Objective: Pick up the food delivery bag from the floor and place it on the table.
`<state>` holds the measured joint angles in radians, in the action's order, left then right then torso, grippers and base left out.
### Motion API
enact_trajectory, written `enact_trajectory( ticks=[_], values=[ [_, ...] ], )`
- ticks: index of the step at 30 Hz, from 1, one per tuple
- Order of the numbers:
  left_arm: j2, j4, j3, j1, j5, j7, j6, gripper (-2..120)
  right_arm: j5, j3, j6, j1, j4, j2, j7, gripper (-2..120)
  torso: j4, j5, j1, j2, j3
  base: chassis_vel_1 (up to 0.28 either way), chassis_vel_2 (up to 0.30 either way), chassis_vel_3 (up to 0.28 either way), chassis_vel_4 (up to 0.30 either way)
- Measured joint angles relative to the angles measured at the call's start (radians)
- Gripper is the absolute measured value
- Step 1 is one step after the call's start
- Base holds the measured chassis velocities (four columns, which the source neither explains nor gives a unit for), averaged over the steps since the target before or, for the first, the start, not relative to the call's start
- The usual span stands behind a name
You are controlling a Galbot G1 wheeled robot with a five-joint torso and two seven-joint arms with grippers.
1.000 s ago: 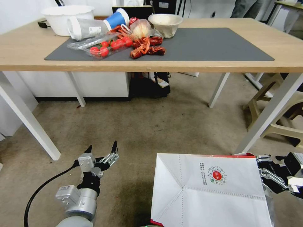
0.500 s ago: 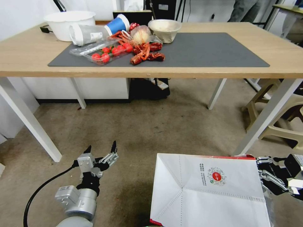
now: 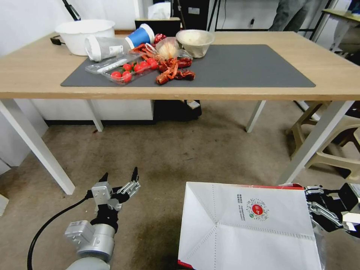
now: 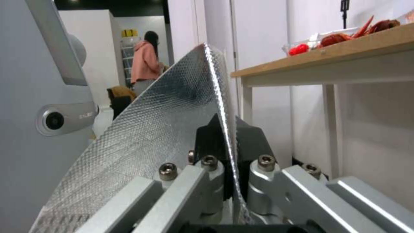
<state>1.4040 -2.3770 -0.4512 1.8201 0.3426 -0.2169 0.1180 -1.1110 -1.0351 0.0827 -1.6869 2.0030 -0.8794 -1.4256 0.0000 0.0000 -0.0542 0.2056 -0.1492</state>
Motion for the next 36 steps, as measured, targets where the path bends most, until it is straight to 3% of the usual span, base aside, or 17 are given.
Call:
enact_trajectory(
  ticks=[13, 36],
  values=[
    [0.002, 0.002, 0.002, 0.001, -0.005, -0.004, 0.001, 100, 0.007, 0.001, -0.002, 0.001, 0.002, -0.012, -0.002, 0, 0.0000, 0.0000, -0.019, 0.068, -0.048, 0.000, 0.000, 0.000, 0.000],
    [0.003, 0.006, 0.007, -0.001, -0.016, -0.001, 0.000, 100, 0.007, -0.005, -0.003, -0.001, 0.007, -0.007, 0.004, 0, 0.0000, 0.0000, -0.045, 0.154, -0.108, 0.000, 0.000, 0.000, 0.000]
  ],
)
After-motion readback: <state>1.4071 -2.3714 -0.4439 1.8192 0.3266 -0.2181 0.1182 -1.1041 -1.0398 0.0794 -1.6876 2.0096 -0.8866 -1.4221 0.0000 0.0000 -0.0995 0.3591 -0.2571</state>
